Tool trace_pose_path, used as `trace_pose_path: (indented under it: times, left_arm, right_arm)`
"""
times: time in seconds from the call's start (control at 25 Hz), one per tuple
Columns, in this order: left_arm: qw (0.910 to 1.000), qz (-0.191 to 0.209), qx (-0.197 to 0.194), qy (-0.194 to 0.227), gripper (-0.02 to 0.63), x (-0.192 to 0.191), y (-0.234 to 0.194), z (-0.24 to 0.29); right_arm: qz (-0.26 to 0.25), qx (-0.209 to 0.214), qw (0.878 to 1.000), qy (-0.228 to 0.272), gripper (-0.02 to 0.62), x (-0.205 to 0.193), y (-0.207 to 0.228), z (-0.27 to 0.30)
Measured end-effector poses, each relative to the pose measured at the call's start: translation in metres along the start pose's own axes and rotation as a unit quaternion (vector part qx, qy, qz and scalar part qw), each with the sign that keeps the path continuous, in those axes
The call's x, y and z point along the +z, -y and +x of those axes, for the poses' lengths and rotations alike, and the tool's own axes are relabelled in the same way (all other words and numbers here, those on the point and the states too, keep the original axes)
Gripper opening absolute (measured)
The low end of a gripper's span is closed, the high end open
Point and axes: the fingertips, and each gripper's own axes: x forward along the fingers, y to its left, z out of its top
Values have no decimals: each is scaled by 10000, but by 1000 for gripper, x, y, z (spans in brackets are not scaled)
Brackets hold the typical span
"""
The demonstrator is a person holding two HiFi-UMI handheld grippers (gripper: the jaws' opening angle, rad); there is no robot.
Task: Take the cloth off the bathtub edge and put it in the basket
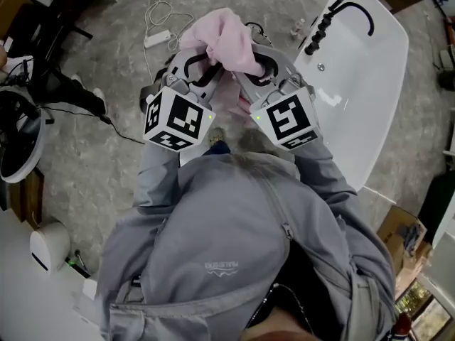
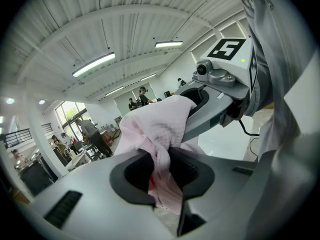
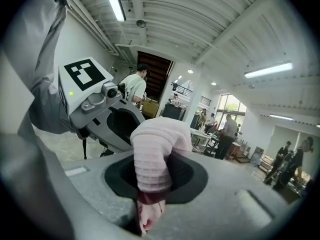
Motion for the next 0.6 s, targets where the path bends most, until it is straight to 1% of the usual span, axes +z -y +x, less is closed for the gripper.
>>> trace_pose_path:
  times: [0.16, 0.4, 0.6]
  left_arm:
    - [9997, 206, -66, 120, 86, 0, -14, -1]
    - [9989, 235, -166, 378, 86, 7, -22, 5]
    - [9984, 265, -169, 462, 86, 10, -35, 15]
  right_arm:
    - [54, -219, 9997, -48, 80, 9, 5, 11]
    - [34, -454, 9989, -136, 80, 13, 16, 13]
    - [40, -554, 9984, -90, 80, 15, 30, 21]
